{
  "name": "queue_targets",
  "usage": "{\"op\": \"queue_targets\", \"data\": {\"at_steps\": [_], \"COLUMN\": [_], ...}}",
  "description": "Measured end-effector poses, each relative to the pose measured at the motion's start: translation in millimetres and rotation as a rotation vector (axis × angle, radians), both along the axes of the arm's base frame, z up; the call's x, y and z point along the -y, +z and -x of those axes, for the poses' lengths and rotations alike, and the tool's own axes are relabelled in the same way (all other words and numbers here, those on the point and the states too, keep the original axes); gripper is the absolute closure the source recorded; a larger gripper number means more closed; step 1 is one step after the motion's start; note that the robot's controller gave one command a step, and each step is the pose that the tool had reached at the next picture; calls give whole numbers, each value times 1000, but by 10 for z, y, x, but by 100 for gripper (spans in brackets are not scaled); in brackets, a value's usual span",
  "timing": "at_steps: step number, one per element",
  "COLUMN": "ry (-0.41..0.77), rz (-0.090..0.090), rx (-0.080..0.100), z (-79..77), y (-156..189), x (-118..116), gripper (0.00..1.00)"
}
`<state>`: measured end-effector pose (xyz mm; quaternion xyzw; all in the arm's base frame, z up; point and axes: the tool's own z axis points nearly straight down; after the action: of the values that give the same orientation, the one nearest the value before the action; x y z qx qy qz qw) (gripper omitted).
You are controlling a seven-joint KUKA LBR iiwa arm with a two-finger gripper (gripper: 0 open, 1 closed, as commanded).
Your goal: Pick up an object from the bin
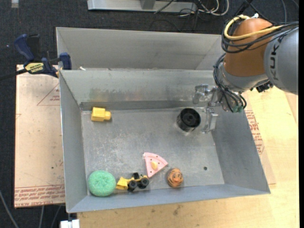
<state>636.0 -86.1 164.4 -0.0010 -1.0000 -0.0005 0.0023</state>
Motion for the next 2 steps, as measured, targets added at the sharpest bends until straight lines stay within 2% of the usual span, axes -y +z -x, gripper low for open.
{"op": "queue_targets", "data": {"at_steps": [1,2], "ry": [1,75], "rz": [1,1], "rx": [7,11], "z": [-12,188], "y": [52,-334], "x": [-2,-158], "gripper": [0,0]}}
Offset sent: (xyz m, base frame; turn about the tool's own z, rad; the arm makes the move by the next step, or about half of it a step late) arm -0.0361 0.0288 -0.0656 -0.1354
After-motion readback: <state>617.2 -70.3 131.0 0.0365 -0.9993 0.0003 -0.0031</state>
